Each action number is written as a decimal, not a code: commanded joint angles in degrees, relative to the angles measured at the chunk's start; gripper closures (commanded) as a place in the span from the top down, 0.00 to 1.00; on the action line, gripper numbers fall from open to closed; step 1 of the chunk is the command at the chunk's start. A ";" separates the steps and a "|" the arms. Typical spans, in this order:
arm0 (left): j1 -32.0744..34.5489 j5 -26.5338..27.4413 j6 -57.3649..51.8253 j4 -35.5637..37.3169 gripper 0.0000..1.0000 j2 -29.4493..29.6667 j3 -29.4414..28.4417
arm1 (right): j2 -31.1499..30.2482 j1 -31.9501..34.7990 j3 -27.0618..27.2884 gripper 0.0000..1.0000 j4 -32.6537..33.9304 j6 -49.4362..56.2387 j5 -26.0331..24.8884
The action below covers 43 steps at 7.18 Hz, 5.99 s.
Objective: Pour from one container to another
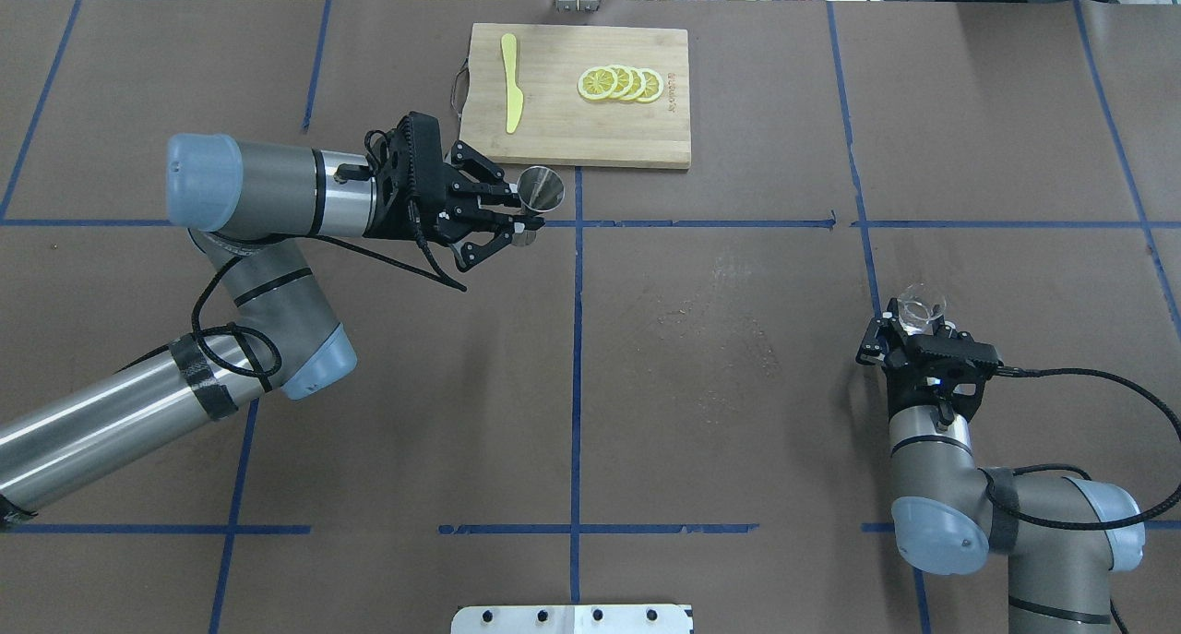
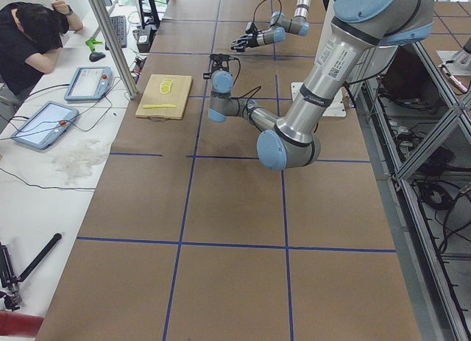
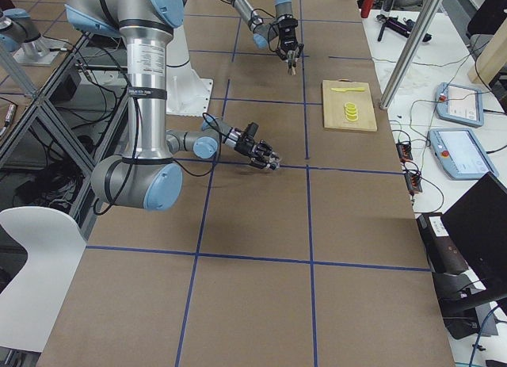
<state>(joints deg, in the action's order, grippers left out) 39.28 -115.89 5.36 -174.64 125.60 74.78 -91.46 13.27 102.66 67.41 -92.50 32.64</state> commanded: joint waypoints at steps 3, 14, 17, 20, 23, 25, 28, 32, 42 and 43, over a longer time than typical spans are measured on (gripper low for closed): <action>0.00 -0.04 0.00 0.00 0.00 -0.01 0.02 | 0.32 6.04 0.00 0.00 -23.81 31.38 6.07; -0.26 0.31 0.44 0.70 0.00 -0.01 -0.07 | 27.89 11.43 5.62 0.00 -0.84 52.25 17.29; -0.44 0.31 4.13 0.79 0.00 0.08 -0.24 | 28.44 11.43 6.15 0.00 1.93 52.24 16.76; -0.70 0.31 7.38 0.79 0.00 -0.01 -0.33 | 28.44 10.81 6.15 0.00 1.93 52.33 15.35; -0.79 0.31 7.38 0.70 0.00 -0.01 -0.25 | 29.40 9.24 5.98 0.00 2.11 52.51 14.12; -0.88 0.40 7.38 0.70 0.00 0.08 -0.25 | 34.74 8.00 6.15 0.00 10.93 52.60 12.54; -1.05 0.49 7.38 0.79 0.00 0.08 -0.33 | 37.13 5.02 5.89 0.00 14.39 52.68 9.03; -1.31 1.63 7.47 0.79 0.00 0.08 -0.33 | 41.62 3.87 4.05 0.00 21.87 54.08 7.80; -1.67 1.63 7.47 0.70 0.00 0.08 -0.16 | 45.85 3.87 -2.11 0.00 24.51 64.09 2.70; -1.75 1.63 7.47 0.70 0.00 0.08 -0.16 | 45.93 3.87 -2.02 0.00 25.83 64.63 2.26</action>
<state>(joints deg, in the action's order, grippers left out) 37.62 -114.26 12.83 -173.94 125.69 74.62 -45.59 17.18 100.56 91.96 -29.14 35.62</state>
